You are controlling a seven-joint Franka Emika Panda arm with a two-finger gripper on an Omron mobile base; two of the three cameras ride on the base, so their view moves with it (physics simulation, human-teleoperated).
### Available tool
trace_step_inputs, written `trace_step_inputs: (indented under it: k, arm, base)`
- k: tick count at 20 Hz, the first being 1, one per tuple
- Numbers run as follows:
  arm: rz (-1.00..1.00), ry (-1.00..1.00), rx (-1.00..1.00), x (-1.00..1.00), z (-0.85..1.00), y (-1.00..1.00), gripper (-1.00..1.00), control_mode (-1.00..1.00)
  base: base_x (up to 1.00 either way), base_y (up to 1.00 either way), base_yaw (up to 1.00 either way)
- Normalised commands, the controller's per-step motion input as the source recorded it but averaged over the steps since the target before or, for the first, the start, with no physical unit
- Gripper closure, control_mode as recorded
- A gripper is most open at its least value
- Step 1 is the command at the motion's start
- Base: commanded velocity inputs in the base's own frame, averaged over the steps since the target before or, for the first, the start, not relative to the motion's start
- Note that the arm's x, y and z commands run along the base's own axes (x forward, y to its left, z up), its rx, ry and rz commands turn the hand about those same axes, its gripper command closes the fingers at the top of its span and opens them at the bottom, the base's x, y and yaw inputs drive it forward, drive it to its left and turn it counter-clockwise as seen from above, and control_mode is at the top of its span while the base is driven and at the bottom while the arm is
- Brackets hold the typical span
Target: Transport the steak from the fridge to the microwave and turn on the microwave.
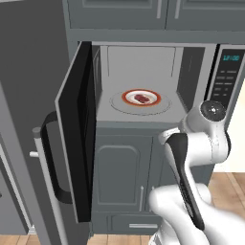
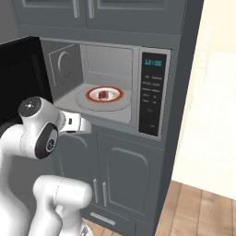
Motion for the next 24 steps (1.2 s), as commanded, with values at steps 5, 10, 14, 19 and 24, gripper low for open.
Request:
trace_step_inputs:
  k: [5,10,14,19,24]
  arm:
    - [0.06,0.11,-0.10,-0.30,0.00,0.02,-1.00,-1.00]
    - [0.10,0.06,-0.17,-0.31,-0.14,0.08,-1.00,-1.00]
    - [0.20,-0.01,-0.17,-0.50,-0.12,0.00,-1.00,-1.00]
    - [0.24,-0.03,-0.19,-0.63,-0.12,0.00,-1.00,-1.00]
    - [0.31,-0.04,-0.23,-0.67,-0.09,0.02,-1.00,-1.00]
  base:
    - [0.00,0.00,0.00]
    - [0.00,0.00,0.00]
    - [0.00,0.00,0.00]
    - [0.00,0.00,0.00]
    - [0.00,0.00,0.00]
